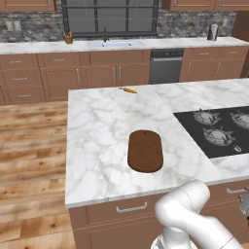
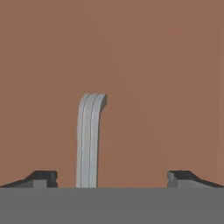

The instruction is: Open the drawer on the right and place the cutting tools on the cutting board.

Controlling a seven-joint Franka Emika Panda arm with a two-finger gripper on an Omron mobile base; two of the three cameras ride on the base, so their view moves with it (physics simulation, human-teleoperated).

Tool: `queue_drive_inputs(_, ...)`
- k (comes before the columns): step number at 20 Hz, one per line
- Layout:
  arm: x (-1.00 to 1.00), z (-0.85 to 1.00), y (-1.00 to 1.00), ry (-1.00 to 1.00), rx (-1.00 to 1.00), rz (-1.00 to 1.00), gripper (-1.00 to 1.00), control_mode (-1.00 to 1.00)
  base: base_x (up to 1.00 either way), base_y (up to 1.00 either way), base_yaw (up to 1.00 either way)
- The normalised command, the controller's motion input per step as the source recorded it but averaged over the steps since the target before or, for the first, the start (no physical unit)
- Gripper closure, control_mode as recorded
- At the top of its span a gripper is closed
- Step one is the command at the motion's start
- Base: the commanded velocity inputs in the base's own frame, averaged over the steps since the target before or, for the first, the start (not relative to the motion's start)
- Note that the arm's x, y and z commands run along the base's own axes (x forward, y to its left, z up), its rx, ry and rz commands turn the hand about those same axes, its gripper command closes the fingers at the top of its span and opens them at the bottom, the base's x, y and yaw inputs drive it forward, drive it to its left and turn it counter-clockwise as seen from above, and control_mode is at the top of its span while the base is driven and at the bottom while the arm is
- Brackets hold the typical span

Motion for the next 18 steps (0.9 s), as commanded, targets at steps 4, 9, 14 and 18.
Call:
queue_drive_inputs(4, 0.07, 0.1, 0.27, 0.0, -0.09, -0.06, -1.0, -1.0, 0.0, 0.0, 0.0)
queue_drive_inputs(9, 0.36, 0.24, 0.34, 0.09, -0.13, -0.09, 1.0, -1.0, 0.0, 0.0, 0.0)
queue_drive_inputs(14, 0.49, 0.21, 0.05, 0.17, -0.1, -0.05, 1.0, -1.0, 0.0, 0.0, 0.0)
queue_drive_inputs(18, 0.21, 0.0, -0.01, 0.15, -0.01, -0.01, 1.0, -1.0, 0.0, 0.0, 0.0)
